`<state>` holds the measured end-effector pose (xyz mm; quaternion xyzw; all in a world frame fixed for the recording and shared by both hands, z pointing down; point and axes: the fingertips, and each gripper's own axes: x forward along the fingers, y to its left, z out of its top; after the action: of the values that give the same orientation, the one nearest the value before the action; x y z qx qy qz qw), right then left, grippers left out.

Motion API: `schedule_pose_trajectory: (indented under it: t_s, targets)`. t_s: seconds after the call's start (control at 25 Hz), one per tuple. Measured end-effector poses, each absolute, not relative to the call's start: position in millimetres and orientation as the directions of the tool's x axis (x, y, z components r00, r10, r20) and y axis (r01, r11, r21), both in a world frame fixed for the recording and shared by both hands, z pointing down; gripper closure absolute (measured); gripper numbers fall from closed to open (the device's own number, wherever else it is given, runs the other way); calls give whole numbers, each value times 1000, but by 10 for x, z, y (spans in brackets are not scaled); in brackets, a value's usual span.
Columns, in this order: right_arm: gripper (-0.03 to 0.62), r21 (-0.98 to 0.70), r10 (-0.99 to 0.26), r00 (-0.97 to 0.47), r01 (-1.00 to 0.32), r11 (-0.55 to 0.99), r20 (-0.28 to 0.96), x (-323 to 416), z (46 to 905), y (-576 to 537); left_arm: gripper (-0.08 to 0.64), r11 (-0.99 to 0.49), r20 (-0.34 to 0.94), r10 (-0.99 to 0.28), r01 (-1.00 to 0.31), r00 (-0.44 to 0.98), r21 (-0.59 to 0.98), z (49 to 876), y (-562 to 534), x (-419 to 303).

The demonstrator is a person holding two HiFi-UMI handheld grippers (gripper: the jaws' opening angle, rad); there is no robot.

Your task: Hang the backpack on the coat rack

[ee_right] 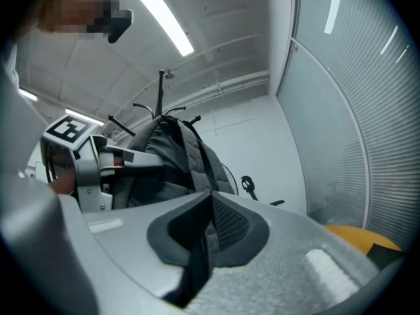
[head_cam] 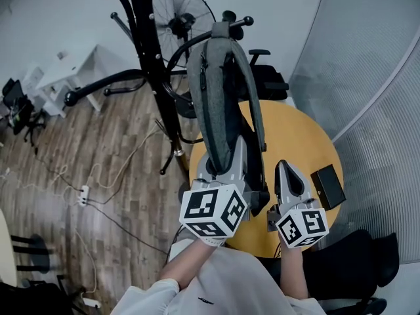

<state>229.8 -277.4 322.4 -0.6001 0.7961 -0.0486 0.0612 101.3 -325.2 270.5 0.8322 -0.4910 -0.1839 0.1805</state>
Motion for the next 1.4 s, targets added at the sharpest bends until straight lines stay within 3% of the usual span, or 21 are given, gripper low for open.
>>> schedule_pose_trajectory:
  t_s: [0.44,1.4]
  targets:
    - [600,-203,-952,-307,-931,303,-15,2049,3454,-2841,403,-425,-76,-898,-806,434,412,2911,-3232,794]
    - [600,-227,-954,-299,-928,295,-16,2072,3510,-2753,345,-531,-69,-837,-776,542,341,2905,-2914,583]
